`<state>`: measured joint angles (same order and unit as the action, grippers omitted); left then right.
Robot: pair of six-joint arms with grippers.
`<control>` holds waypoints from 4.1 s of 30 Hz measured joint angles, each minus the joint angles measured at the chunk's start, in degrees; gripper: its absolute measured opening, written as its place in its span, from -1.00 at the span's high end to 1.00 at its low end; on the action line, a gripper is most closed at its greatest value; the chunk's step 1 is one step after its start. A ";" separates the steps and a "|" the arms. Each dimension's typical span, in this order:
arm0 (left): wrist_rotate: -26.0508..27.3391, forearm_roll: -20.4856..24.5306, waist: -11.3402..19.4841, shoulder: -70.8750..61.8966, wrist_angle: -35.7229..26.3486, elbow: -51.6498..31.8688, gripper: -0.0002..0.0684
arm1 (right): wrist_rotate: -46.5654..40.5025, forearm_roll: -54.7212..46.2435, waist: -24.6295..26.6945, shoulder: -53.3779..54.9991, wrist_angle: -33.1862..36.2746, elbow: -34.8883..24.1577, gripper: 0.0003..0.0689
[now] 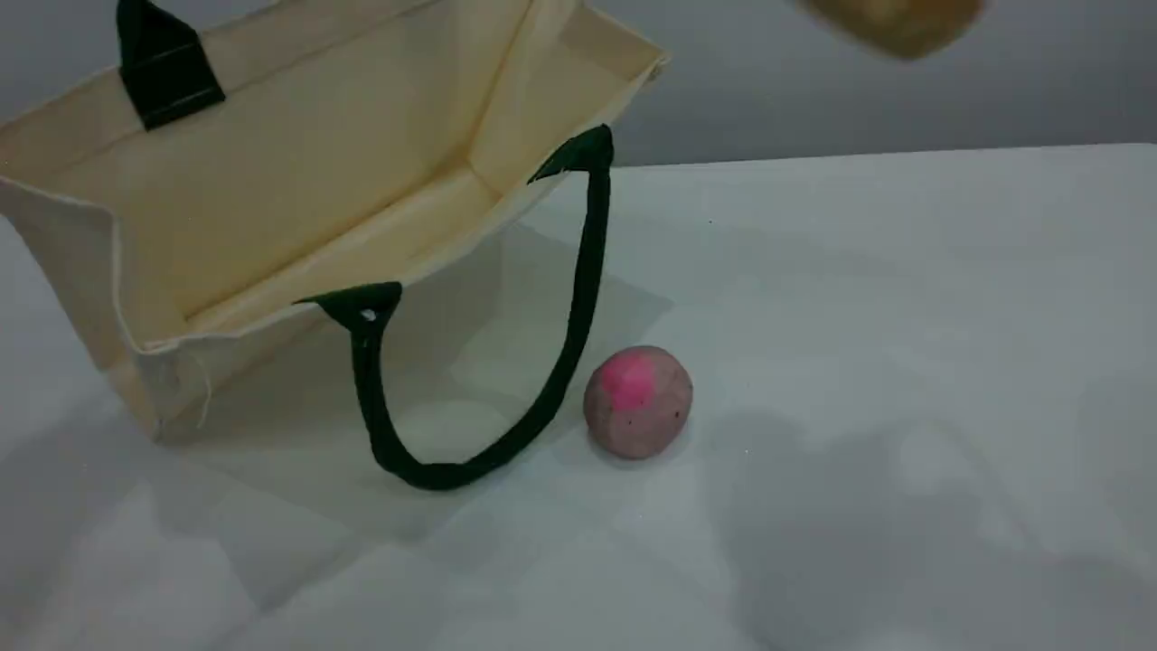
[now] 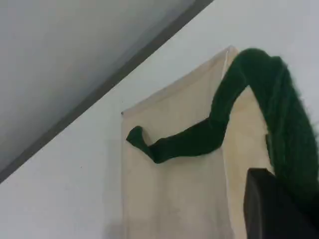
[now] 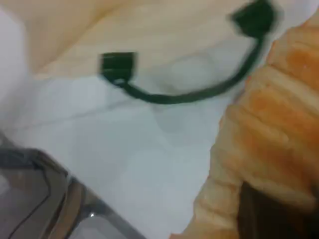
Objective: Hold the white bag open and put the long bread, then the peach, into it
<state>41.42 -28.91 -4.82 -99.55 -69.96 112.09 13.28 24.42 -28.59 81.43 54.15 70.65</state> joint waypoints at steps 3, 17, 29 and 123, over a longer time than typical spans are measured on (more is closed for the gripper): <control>0.10 -0.35 -0.32 0.00 0.00 0.00 0.74 | -2.18 -0.05 -4.64 0.73 -3.46 0.00 0.73; 1.65 -0.96 -3.38 0.00 0.00 0.00 0.74 | -3.11 5.98 -8.66 9.87 -13.50 0.00 0.73; 1.60 -1.31 -3.38 0.00 0.00 0.00 0.74 | 4.15 16.39 -8.66 20.59 -22.73 0.90 0.75; -3.60 3.83 -2.36 -2.27 -0.11 -2.17 0.74 | -6.24 -18.63 -1.45 30.09 3.62 24.68 -0.72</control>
<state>37.82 -25.08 -7.18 -101.82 -70.07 109.91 7.04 5.80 -30.03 111.52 57.77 95.33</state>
